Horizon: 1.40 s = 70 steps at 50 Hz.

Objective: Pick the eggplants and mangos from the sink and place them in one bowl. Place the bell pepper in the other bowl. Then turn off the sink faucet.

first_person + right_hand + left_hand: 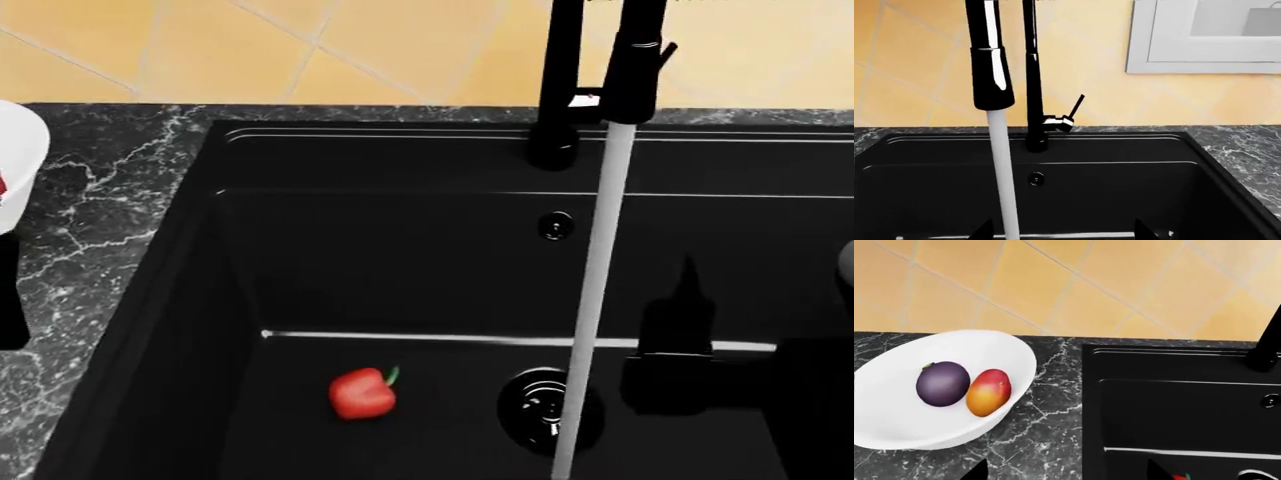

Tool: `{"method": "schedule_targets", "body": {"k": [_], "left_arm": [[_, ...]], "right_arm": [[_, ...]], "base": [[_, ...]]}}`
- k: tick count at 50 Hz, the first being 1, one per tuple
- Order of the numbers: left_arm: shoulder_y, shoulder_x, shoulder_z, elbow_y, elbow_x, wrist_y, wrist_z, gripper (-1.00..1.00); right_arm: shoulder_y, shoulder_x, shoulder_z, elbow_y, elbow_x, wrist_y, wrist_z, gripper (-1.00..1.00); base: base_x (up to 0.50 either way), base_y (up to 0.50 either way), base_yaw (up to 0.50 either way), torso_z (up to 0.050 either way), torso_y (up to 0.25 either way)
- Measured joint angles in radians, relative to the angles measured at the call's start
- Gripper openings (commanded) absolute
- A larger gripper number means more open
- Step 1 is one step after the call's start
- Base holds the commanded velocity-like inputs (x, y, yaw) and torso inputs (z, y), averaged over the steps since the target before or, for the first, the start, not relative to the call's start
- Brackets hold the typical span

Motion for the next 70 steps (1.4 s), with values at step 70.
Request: {"method": "schedule_targets", "body": {"k": [70], "left_arm": [[-0.015, 0.135, 0.030, -0.112, -0.034, -0.114, 0.040, 1.00]], "right_arm": [[-0.055, 0.020, -0.003, -0.031, -0.036, -0.043, 0.016, 1.00]], "base": [[0.12, -0.22, 0.00, 0.000, 0.000]]}}
